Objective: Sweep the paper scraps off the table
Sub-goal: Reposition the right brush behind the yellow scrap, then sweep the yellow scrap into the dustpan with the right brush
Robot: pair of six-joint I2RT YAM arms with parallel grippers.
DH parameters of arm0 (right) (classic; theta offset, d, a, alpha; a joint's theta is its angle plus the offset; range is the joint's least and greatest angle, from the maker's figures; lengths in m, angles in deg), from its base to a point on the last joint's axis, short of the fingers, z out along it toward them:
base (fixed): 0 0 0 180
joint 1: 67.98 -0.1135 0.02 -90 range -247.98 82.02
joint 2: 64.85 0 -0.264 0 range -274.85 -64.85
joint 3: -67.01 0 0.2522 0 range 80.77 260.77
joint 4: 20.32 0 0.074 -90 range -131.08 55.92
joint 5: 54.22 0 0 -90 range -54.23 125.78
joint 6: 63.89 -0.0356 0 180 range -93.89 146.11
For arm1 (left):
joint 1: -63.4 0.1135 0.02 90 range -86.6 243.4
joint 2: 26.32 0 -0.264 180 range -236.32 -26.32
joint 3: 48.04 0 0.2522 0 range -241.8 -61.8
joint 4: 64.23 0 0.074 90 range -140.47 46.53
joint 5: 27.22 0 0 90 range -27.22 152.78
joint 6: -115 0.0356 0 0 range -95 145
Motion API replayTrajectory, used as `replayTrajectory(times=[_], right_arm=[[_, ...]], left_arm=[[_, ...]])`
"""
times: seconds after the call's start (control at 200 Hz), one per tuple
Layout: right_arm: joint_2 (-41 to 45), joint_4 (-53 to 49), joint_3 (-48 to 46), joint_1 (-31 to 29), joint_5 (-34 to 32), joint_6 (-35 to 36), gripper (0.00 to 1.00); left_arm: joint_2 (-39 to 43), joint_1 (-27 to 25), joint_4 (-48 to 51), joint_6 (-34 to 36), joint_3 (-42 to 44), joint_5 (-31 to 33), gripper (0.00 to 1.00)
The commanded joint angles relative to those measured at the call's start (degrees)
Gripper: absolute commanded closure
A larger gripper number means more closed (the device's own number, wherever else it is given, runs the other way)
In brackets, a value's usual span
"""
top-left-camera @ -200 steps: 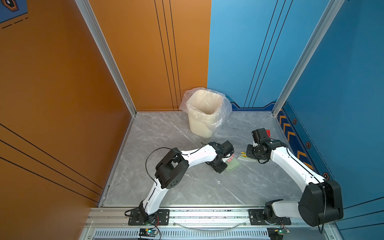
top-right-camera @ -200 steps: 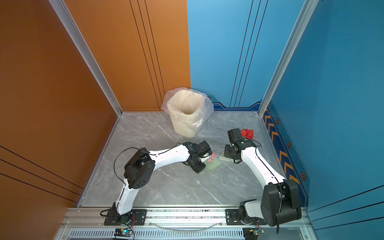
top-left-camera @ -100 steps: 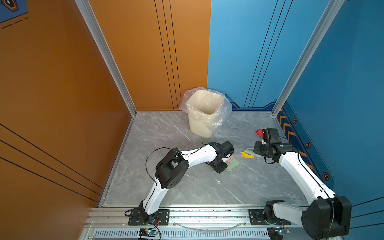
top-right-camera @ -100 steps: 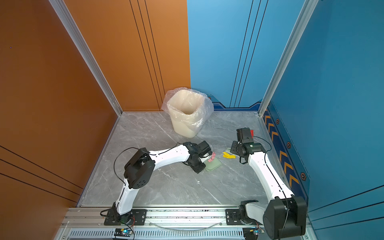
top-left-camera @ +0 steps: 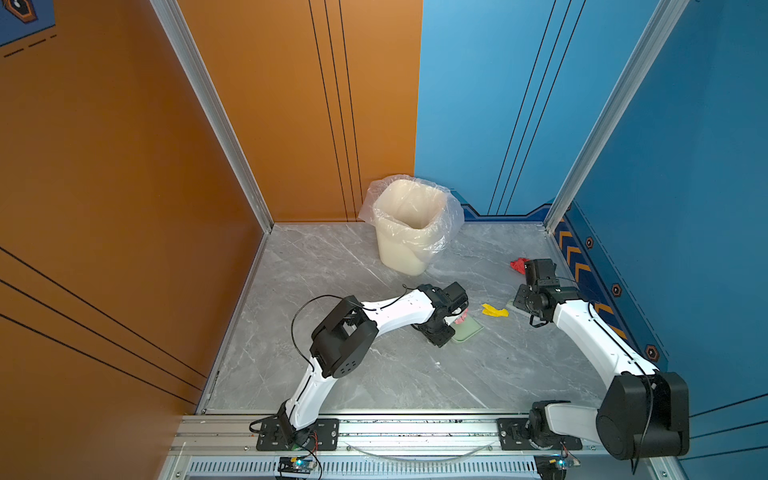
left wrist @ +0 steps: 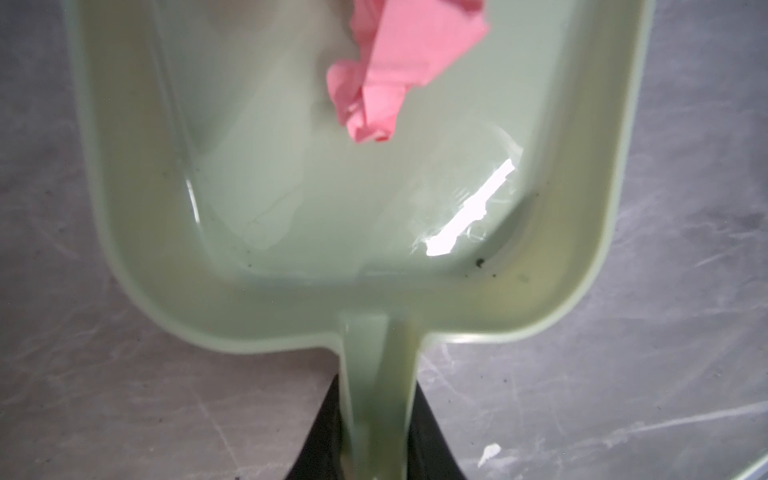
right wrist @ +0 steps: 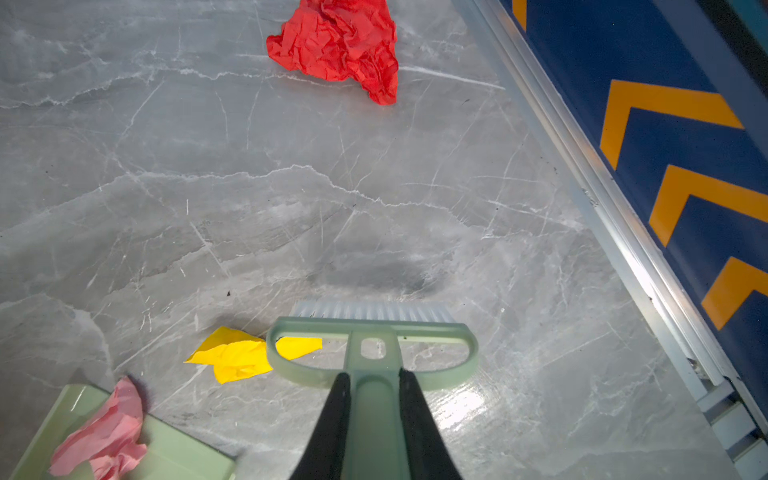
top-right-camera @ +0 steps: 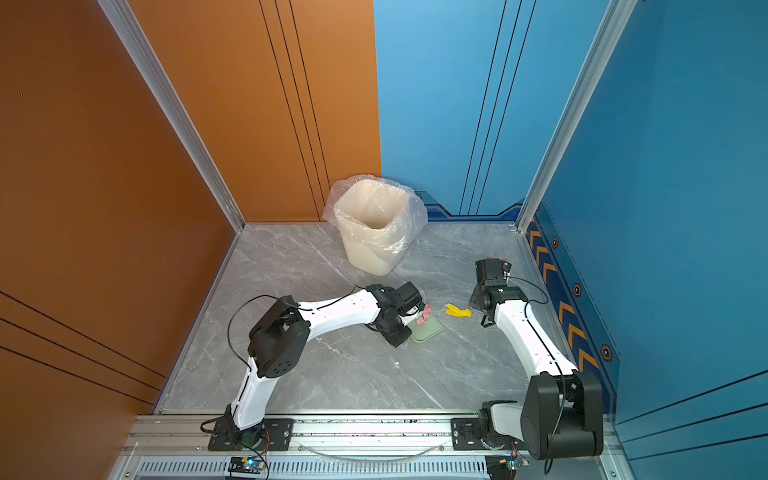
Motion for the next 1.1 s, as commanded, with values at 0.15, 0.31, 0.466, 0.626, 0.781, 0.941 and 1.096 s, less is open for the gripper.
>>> replayTrajectory(times=[0.15,0.31,0.466,0.626,0.781,0.941,1.096], right_arm=[[0.9,2.45,-2.21,-3.25,1.91,3.27,1.0],[2.73,3.73,-4.21,-6.46,4.29,4.87,1.0],[4.88,4.8,-6.08,-10.68,8.3,7.31,1.0],[6.9,4.97,-7.03,-14.0,13.72,10.84,1.0],[8.08,6.11,-7.57,-14.8,17.66,11.6,1.0],[7.84,4.66,-5.75,-15.11,18.23,11.41,1.0],[8.12,3.5,-5.43,-14.62,14.6,11.6,1.0]], left_arm=[[-0.31,-0.68,1.89,0.48,-0.42,0.65,1.0],[-0.65,-0.63,2.2,0.86,-1.49,0.67,1.0],[-1.16,-0.59,2.5,1.47,-2.13,0.17,1.0],[-1.63,-0.62,2.59,1.17,-2.31,-0.03,1.0],[-1.71,-0.61,2.55,1.06,-2.22,0.06,1.0],[-1.63,-0.66,2.55,1.02,-2.13,0.23,1.0],[-1.63,-0.58,2.56,0.96,-2.05,0.52,1.0]])
